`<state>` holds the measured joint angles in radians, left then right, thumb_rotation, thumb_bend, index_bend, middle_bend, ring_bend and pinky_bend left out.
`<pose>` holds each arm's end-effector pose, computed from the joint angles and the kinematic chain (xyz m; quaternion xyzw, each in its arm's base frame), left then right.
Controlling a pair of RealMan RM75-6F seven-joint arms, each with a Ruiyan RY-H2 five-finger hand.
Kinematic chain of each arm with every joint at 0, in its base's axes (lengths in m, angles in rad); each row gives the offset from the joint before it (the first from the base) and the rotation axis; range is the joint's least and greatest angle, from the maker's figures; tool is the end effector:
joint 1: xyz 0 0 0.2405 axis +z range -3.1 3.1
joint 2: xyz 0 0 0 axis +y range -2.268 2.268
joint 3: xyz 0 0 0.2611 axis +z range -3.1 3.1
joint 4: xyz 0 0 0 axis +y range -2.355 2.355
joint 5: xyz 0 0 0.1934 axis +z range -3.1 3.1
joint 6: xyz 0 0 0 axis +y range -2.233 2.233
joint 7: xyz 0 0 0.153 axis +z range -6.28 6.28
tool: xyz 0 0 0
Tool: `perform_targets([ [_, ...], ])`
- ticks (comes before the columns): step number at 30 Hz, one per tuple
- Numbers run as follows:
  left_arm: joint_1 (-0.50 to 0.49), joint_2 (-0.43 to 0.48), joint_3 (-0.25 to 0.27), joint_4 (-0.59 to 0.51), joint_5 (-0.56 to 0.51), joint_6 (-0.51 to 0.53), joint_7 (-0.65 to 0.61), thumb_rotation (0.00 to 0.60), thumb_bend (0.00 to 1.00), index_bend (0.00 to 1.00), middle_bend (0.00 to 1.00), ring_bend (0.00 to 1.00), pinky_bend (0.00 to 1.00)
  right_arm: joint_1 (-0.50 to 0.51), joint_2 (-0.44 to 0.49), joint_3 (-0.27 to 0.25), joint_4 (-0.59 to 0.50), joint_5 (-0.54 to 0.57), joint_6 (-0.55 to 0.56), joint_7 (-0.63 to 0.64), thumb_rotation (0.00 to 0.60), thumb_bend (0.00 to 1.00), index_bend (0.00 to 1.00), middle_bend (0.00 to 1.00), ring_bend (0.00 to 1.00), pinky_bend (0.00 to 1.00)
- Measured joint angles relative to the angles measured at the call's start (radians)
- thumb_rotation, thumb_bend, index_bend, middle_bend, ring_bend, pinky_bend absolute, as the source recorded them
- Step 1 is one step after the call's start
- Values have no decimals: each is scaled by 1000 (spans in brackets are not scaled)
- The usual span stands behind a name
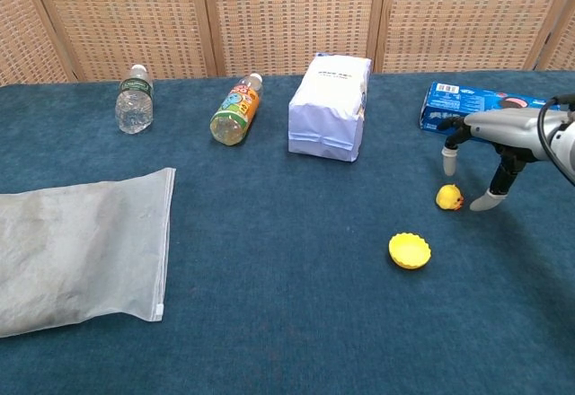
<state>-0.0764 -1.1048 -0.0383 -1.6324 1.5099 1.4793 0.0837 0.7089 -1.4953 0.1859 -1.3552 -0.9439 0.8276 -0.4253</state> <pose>-0.3076 0.1839 0.1761 -0.6137 -0.3694 -0.3610 0.5972 -0.2176 -0.3719 0.0163 0.7319 -0.4082 0.2633 0.4779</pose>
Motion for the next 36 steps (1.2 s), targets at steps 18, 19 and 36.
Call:
perform_targets([
  [18, -9, -4, 1, 5, -9, -10, 3, 600, 31, 0, 0, 0, 0, 54, -63, -3, 80, 115, -8, -64, 600, 147, 469, 0, 0, 0],
  [19, -10, -5, 1, 5, -9, -11, 4, 600, 30, 0, 0, 0, 0, 57, -64, -4, 82, 125, -11, -68, 600, 149, 471, 0, 0, 0],
  [36, -14, -7, 3, 3, -16, -16, 11, 600, 30, 0, 0, 0, 0, 96, -75, -8, 78, 210, -22, -97, 600, 295, 580, 0, 0, 0],
])
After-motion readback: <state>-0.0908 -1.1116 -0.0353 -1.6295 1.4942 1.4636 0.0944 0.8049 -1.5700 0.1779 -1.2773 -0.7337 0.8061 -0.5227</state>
